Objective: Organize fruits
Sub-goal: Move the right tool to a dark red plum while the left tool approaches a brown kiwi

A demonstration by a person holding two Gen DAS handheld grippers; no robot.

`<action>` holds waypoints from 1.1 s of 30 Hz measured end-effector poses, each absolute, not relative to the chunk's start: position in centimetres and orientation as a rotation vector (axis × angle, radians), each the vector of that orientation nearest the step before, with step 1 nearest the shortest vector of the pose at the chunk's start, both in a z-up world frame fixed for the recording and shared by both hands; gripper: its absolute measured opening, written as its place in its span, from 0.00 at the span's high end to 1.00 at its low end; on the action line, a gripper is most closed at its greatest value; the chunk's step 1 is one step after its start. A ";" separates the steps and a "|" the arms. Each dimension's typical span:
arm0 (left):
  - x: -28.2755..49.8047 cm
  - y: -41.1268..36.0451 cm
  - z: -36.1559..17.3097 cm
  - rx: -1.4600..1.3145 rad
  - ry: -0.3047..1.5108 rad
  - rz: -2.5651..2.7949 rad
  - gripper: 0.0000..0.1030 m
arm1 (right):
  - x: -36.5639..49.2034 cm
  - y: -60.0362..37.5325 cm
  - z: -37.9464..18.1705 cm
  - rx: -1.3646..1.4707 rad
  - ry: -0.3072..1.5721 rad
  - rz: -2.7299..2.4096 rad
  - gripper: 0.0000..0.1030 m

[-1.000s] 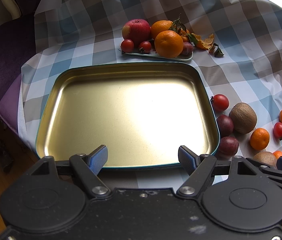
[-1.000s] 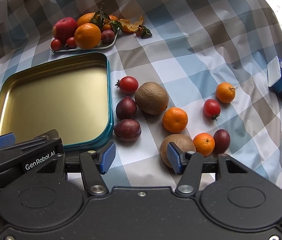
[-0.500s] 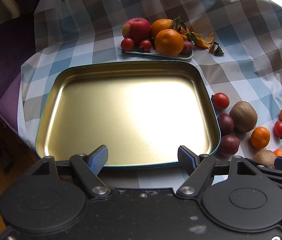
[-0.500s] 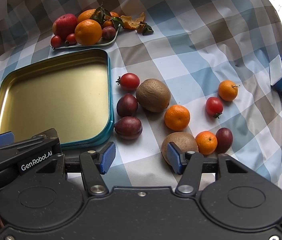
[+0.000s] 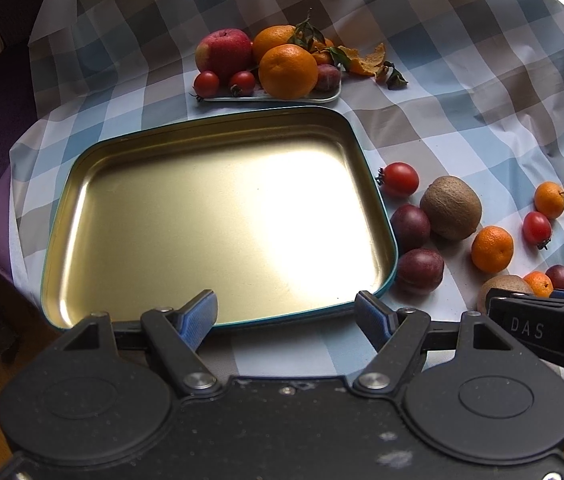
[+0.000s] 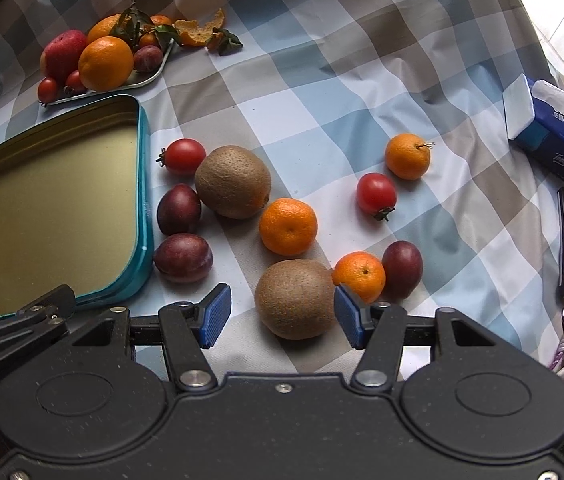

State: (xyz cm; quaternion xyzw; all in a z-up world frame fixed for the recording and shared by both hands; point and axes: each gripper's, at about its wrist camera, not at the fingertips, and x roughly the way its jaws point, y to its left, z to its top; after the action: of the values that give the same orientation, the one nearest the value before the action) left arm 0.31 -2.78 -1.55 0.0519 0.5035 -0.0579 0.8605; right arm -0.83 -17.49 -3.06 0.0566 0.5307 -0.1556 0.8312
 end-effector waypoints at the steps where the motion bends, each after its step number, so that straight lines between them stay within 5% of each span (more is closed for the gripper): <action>1: 0.2 -3.2 -1.6 0.114 1.061 -0.132 0.24 | -0.9 -17.8 -3.2 0.122 1.128 -0.338 0.41; 33: -0.1 -10.9 -2.6 0.109 1.139 -0.271 0.25 | -3.3 -29.0 -4.3 0.304 1.101 -0.427 0.41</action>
State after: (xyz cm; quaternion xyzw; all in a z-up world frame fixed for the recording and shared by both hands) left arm -0.14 -10.89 -2.64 0.0514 0.5374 -0.1277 0.8320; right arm -3.34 -28.99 -4.30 0.1428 0.5171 -0.2005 0.8197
